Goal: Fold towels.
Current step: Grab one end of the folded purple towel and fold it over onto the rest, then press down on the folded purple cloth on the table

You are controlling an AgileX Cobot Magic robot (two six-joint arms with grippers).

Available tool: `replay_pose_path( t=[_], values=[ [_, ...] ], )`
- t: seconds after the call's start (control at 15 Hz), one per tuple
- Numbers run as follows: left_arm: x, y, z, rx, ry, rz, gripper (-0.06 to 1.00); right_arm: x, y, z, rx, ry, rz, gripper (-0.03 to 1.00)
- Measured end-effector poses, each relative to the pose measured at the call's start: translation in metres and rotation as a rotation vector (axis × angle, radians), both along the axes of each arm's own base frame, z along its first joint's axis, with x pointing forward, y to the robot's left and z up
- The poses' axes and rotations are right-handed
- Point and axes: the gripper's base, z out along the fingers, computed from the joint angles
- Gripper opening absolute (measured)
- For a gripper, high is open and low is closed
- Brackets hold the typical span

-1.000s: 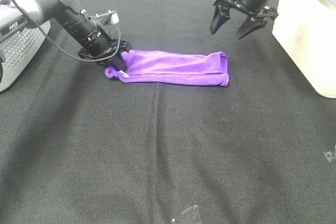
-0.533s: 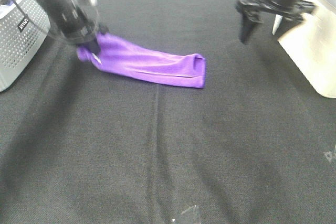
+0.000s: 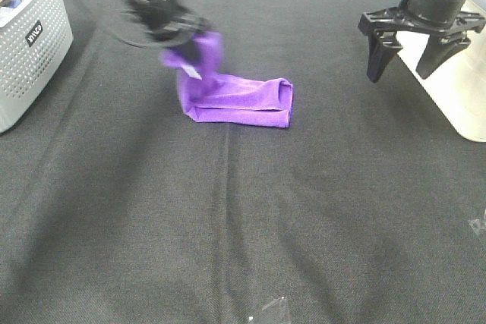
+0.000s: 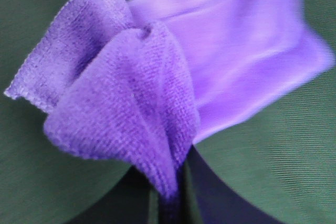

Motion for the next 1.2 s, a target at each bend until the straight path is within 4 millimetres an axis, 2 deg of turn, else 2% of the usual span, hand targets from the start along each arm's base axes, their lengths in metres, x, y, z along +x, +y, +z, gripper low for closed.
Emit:
replay_pose_path(
  t=[0.13,0.2,0.33,0.6,0.67,0.73,0.87,0.93,1.07,1.2],
  values=[
    [-0.006,-0.016,-0.011,0.001,0.022,-0.031,0.05,0.000,0.000,0.000,0.003,0.000,-0.001,0.75],
    [-0.006,-0.016,-0.011,0.001,0.022,-0.031,0.05,0.000,0.000,0.000,0.003,0.000,-0.001,0.75],
    [-0.012,-0.034,-0.025,-0.001,0.049,-0.051,0.05,0.000,0.000,0.000,0.005,0.001,-0.001,0.75],
    [-0.012,-0.054,-0.029,-0.075,0.009,-0.019,0.06,0.000,0.001,0.000,0.012,0.002,-0.002,0.75],
    [-0.011,-0.057,-0.030,-0.101,0.002,-0.008,0.10,0.000,0.001,0.000,0.012,0.002,-0.002,0.75],
    [-0.009,-0.061,-0.033,-0.134,-0.003,0.004,0.21,0.000,0.001,0.000,0.013,0.002,-0.003,0.75],
    [-0.009,-0.075,-0.033,-0.220,-0.035,0.020,0.53,-0.002,0.002,0.005,0.032,-0.006,-0.007,0.75],
    [-0.010,-0.083,-0.030,-0.254,-0.063,0.006,0.63,-0.004,0.003,0.012,0.040,-0.022,-0.007,0.75],
    [-0.015,-0.098,-0.026,-0.304,-0.113,-0.053,0.69,-0.013,0.001,0.040,0.050,-0.088,-0.005,0.75],
    [-0.017,-0.101,-0.025,-0.298,-0.127,-0.076,0.69,-0.019,0.001,0.054,0.054,-0.120,-0.005,0.75]
  ],
)
